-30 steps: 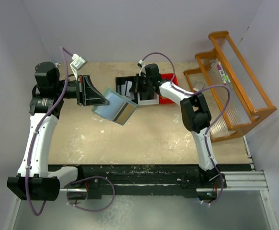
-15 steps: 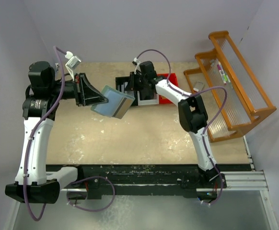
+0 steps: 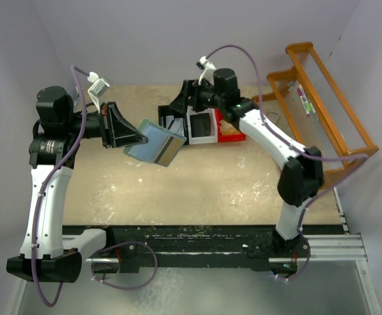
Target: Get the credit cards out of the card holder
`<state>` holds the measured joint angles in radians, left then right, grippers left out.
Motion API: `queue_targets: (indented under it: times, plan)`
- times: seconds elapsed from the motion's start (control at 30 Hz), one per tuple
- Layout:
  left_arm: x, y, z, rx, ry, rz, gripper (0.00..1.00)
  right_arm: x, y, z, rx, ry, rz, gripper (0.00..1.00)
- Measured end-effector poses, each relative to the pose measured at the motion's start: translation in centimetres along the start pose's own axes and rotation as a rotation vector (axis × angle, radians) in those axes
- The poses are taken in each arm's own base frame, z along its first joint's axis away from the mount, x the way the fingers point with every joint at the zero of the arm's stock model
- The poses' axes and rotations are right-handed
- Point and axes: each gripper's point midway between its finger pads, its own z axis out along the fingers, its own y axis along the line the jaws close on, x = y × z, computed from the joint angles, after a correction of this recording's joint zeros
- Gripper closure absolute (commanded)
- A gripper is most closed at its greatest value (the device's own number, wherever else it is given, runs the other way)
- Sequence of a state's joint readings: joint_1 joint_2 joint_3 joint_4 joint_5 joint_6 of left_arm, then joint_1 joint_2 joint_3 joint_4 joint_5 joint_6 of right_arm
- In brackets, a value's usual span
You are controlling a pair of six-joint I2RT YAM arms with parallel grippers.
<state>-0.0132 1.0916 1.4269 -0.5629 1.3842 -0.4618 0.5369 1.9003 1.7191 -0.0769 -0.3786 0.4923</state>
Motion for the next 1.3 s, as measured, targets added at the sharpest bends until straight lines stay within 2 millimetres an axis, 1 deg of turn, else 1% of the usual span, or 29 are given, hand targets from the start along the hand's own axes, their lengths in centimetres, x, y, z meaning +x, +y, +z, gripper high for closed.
queue_targets:
  times: [0.03,0.07,0.1,0.17,0.2,0.23,0.27,0.3,0.33,0.4,0.43,0.57,0.63,0.67,0.77,0.87,0.93,1.03,1.07,1.1,1.13,1.17,1.2,1.23,1.27,1.3]
  plan:
    - [0.0,-0.2,0.0,0.004,-0.001,-0.004,1.0,-1.6,1.9,-1.7,-0.049,-0.048,-0.025,0.12]
    - [0.0,-0.3,0.0,0.009,-0.001,-0.003,1.0,-2.7,3.3,-2.9,-0.087,-0.08,-0.045,0.12]
    - [0.1,-0.3,0.0,0.014,-0.001,-0.007,1.0,-4.1,5.4,-4.9,-0.155,-0.124,-0.077,0.11]
    - [0.4,-0.3,0.0,0.029,0.005,-0.029,1.0,-5.7,9.0,-8.0,-0.293,-0.171,-0.141,0.08]
    - [0.6,-0.1,0.0,0.04,0.009,-0.047,1.0,-5.9,10.5,-9.3,-0.357,-0.183,-0.168,0.08]
    - [0.8,0.1,0.1,0.048,0.014,-0.069,1.0,-6.1,12.4,-10.9,-0.445,-0.197,-0.2,0.08]
    - [1.0,0.5,0.1,0.053,0.018,-0.092,1.0,-5.8,13.8,-12.3,-0.523,-0.199,-0.221,0.08]
    - [1.2,0.8,0.2,0.055,0.02,-0.112,1.0,-5.5,14.7,-13.1,-0.571,-0.2,-0.23,0.08]
    - [1.5,1.2,0.2,0.057,0.024,-0.14,1.0,-4.8,15.6,-14.1,-0.642,-0.19,-0.239,0.08]
    - [1.7,1.8,0.3,0.058,0.028,-0.172,1.0,-3.7,16.6,-15.0,-0.732,-0.165,-0.242,0.09]
    - [1.8,1.9,0.4,0.058,0.029,-0.178,1.0,-2.7,17.3,-15.4,-0.787,-0.14,-0.239,0.09]
    - [1.7,2.1,0.4,0.063,0.031,-0.177,1.0,0.2,18.7,-15.8,-0.889,-0.048,-0.237,0.11]
    - [1.8,2.0,0.4,0.066,0.033,-0.175,1.0,1.6,19.8,-15.8,-0.917,-0.006,-0.255,0.16]
    - [1.8,2.0,0.5,0.068,0.035,-0.176,1.0,2.5,20.7,-15.7,-0.933,0.019,-0.266,0.19]
    - [2.0,1.9,0.7,0.082,0.047,-0.183,1.0,3.7,22.1,-15.8,-0.964,0.054,-0.29,0.32]
    - [2.1,2.1,0.9,0.091,0.057,-0.196,1.0,4.4,23.1,-16.1,-0.992,0.082,-0.312,0.49]
    - [2.2,2.2,1.0,0.095,0.062,-0.204,1.0,4.5,23.1,-16.1,-0.992,0.087,-0.32,0.57]
    - [2.3,2.2,1.1,0.1,0.067,-0.209,1.0,4.9,22.9,-15.9,-0.986,0.097,-0.329,0.71]
    - [2.3,2.2,1.1,0.102,0.069,-0.209,1.0,5.0,22.9,-15.8,-0.985,0.1,-0.33,0.78]
    - [2.3,2.2,1.1,0.104,0.07,-0.209,1.0,5.0,22.8,-15.7,-0.984,0.1,-0.332,0.88]
    - [2.3,2.1,1.1,0.105,0.071,-0.209,1.0,5.0,22.8,-15.7,-0.983,0.1,-0.334,0.95]
    - [2.3,2.1,1.1,0.107,0.073,-0.21,1.0,5.1,22.8,-15.7,-0.983,0.099,-0.338,1.0]
    - [2.4,2.1,1.2,0.11,0.075,-0.21,1.0,5.1,22.8,-15.7,-0.982,0.1,-0.337,1.0]
    - [2.4,2.1,1.2,0.113,0.077,-0.209,0.92,5.1,22.8,-15.6,-0.982,0.102,-0.337,1.0]
    - [2.4,2.2,1.2,0.113,0.077,-0.21,0.76,5.2,22.7,-15.6,-0.979,0.104,-0.333,1.0]
    - [2.4,2.3,1.2,0.111,0.077,-0.213,0.54,5.2,22.7,-15.6,-0.974,0.107,-0.329,1.0]
